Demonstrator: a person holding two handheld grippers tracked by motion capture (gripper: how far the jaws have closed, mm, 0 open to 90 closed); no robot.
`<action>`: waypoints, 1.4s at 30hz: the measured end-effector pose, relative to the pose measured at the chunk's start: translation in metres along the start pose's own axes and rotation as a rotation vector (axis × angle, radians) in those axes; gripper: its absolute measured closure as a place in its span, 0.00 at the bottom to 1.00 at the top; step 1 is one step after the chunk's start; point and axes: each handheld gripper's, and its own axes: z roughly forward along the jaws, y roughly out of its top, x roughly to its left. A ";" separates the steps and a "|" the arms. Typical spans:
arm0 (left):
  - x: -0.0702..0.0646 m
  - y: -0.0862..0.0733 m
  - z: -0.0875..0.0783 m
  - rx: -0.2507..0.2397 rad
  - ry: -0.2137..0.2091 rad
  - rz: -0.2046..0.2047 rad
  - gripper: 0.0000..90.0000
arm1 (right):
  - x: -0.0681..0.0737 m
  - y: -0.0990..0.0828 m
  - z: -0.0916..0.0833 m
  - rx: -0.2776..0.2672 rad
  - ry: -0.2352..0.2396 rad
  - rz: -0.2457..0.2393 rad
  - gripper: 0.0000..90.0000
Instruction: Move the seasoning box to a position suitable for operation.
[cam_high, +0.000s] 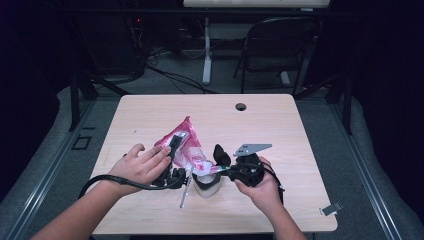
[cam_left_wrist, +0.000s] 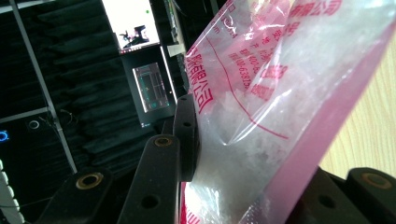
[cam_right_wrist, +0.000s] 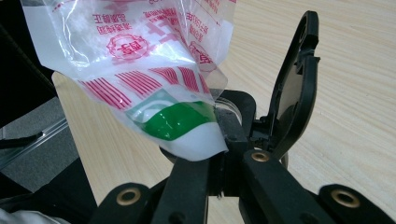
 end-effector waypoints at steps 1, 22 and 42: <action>0.000 0.000 0.000 0.000 0.000 0.000 0.83 | 0.000 0.000 0.000 0.000 -0.002 -0.001 1.00; 0.002 0.001 -0.001 -0.005 0.013 0.018 0.83 | 0.000 -0.001 0.003 0.014 -0.004 -0.004 1.00; 0.005 0.003 -0.003 -0.011 0.037 0.023 0.83 | -0.001 -0.003 0.006 0.023 -0.008 -0.002 1.00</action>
